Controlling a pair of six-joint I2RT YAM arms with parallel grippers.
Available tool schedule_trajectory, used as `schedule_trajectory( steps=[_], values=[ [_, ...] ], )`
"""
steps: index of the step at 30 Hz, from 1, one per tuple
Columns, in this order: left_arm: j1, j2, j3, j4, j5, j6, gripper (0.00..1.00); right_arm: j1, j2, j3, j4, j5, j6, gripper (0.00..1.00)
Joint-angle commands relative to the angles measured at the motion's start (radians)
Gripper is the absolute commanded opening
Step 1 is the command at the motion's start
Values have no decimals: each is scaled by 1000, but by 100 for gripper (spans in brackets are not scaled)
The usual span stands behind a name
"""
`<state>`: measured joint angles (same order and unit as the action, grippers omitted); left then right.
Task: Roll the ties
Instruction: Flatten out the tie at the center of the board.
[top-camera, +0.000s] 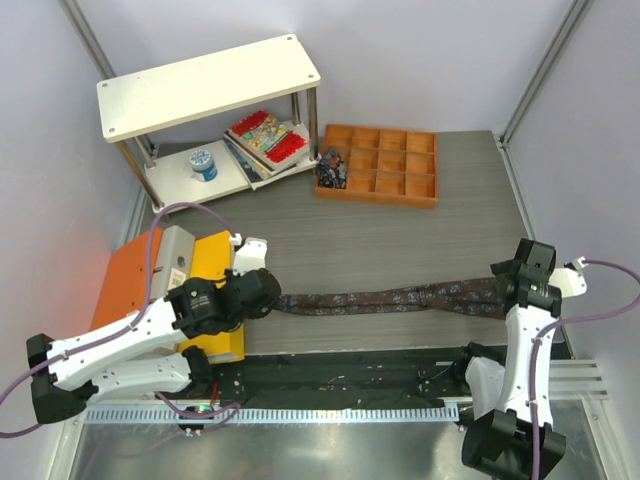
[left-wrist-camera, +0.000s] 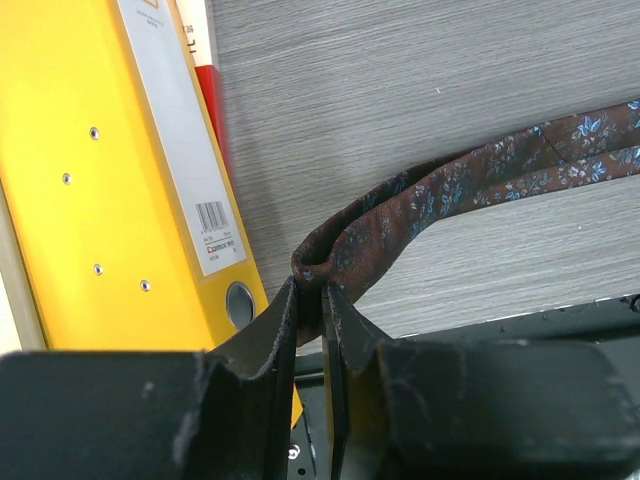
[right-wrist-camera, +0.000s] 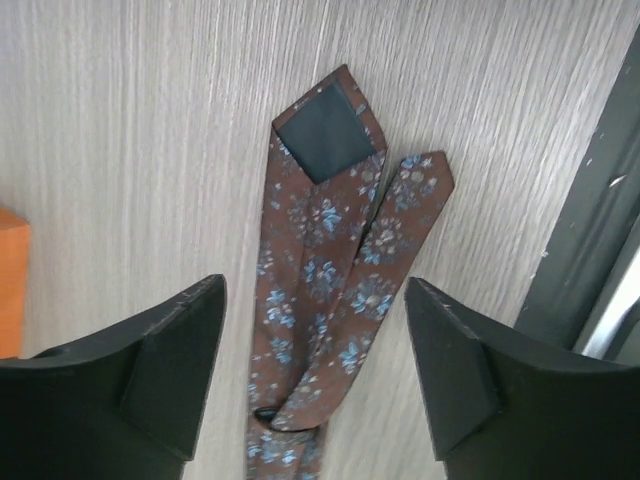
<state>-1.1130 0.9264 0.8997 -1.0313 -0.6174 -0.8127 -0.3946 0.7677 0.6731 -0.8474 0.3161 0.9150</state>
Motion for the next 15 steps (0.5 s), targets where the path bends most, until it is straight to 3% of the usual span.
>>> schedule_trajectory(
  steps=[1,6,15],
  values=[
    [-5,-12,10,-4,-36,-25,15,7,13,-7,-39,-2,85,70],
    [-5,23,15,-10,-39,-23,15,8,137,-62,-76,49,156,63],
    [-5,23,15,-10,-31,-25,15,13,296,-84,46,153,182,55]
  ],
)
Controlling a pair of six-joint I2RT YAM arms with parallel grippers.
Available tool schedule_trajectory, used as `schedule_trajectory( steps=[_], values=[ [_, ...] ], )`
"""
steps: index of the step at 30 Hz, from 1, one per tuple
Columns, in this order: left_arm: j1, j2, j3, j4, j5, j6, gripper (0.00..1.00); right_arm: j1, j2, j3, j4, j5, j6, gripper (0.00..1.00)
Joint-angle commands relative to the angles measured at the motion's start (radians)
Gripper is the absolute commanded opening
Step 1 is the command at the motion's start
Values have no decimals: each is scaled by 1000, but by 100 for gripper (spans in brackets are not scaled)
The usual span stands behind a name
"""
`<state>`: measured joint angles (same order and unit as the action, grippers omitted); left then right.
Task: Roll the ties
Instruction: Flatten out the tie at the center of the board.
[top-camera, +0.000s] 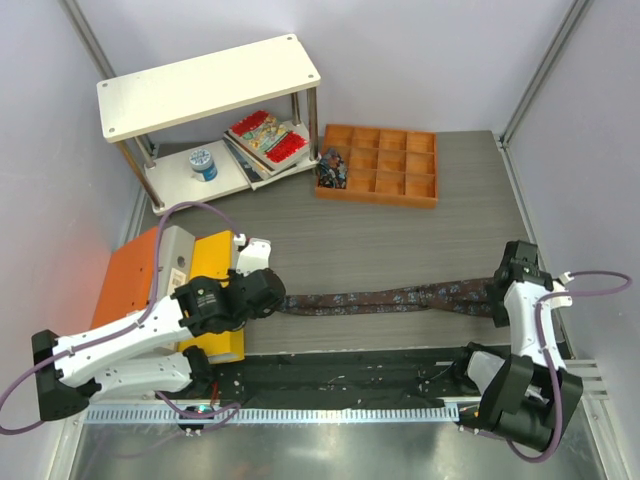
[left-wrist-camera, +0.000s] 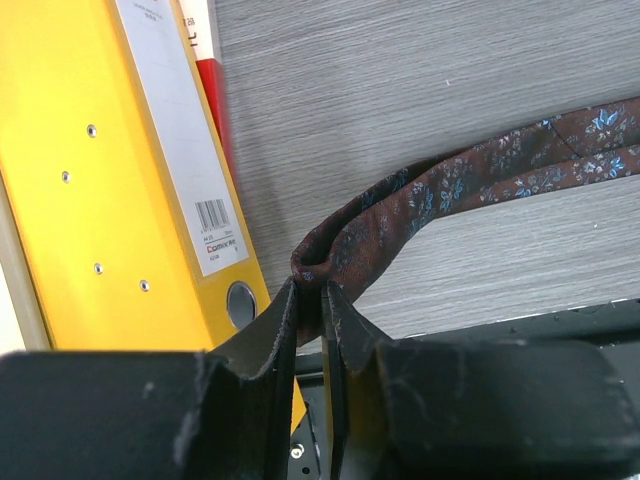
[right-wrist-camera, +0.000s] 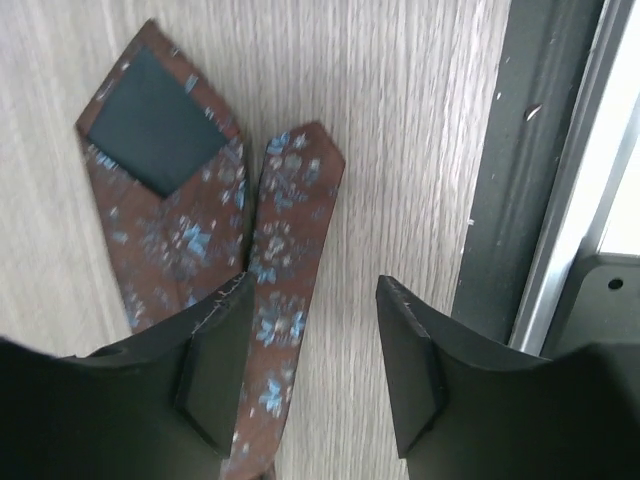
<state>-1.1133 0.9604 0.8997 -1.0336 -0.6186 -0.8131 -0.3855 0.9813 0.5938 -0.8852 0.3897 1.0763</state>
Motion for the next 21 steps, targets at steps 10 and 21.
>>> schedule_trajectory(
  steps=[10,21],
  values=[
    [-29,-32,13,-25,-55,-46,14,4,247,-61,261,90,-29,32],
    [-45,-34,15,-36,-73,-57,14,5,97,-81,269,52,-102,1]
  ],
)
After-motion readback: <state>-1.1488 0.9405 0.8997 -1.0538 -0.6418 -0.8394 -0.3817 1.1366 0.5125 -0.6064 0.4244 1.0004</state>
